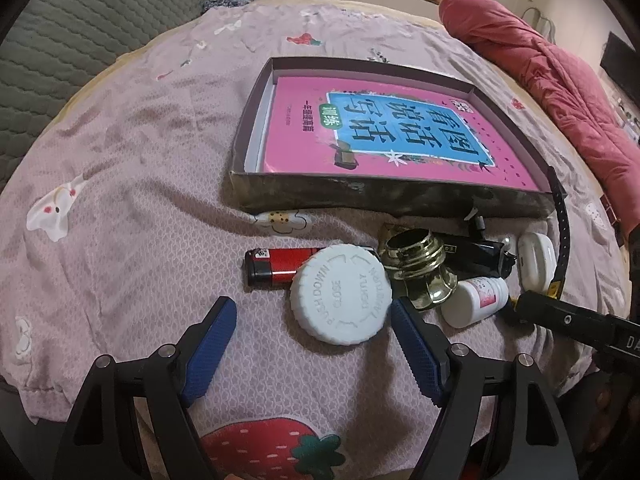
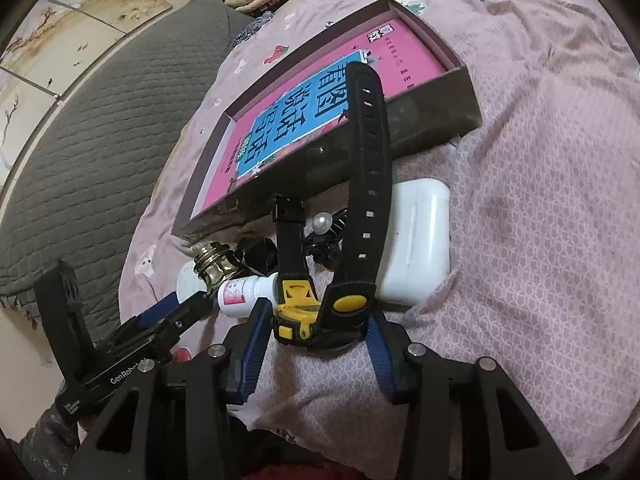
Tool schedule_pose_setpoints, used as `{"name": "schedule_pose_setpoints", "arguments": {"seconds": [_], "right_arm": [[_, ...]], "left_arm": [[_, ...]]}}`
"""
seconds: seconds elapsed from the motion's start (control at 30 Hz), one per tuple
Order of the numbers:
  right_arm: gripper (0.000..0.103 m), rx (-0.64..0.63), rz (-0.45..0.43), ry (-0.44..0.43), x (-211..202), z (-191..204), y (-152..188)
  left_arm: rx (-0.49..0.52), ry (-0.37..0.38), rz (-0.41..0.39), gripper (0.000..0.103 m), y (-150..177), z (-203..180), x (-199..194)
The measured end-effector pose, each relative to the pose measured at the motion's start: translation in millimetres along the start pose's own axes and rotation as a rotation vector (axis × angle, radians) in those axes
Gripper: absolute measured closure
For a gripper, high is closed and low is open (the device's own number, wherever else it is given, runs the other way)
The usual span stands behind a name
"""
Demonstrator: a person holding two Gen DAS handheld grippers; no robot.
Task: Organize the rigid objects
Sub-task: 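Close the left gripper on the white round cap while the right gripper approaches the black watch, then lift the white cap with the left gripper while the right gripper grasps and lifts the watch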
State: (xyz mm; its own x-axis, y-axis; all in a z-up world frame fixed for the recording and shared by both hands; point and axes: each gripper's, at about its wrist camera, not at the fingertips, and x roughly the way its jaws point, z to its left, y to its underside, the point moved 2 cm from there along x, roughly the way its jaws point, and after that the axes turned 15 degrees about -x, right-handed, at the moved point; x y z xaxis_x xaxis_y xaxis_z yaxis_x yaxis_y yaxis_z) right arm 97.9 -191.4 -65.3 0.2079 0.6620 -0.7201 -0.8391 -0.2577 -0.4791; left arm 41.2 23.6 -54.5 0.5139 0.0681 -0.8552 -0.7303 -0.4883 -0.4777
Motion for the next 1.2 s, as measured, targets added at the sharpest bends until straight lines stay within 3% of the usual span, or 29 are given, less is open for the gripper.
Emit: {"name": "schedule_pose_setpoints", "arguments": {"seconds": [0.13, 0.27, 0.5, 0.63, 1.2], "right_arm": [[0.057, -0.003, 0.015, -0.014, 5, -4, -2], [0.057, -0.025, 0.023, 0.002, 6, -1, -3], [0.058, -0.072, 0.027, 0.035, 9, 13, -3], [0.058, -0.09, 0.016, 0.053, 6, 19, -3], [0.058, -0.171, -0.081, 0.153, -24, 28, -11]], "left_arm": [[0.031, -0.008, -0.016, 0.024, -1, -4, -1], [0.062, -0.018, -0.02, 0.032, 0, -11, 0], [0.075, -0.011, 0.009, 0.038, -1, -12, 9], [0.08, 0.007, 0.016, 0.048, 1, -12, 9], [0.016, 0.123, 0.016, 0.05, -7, -3, -2]]}}
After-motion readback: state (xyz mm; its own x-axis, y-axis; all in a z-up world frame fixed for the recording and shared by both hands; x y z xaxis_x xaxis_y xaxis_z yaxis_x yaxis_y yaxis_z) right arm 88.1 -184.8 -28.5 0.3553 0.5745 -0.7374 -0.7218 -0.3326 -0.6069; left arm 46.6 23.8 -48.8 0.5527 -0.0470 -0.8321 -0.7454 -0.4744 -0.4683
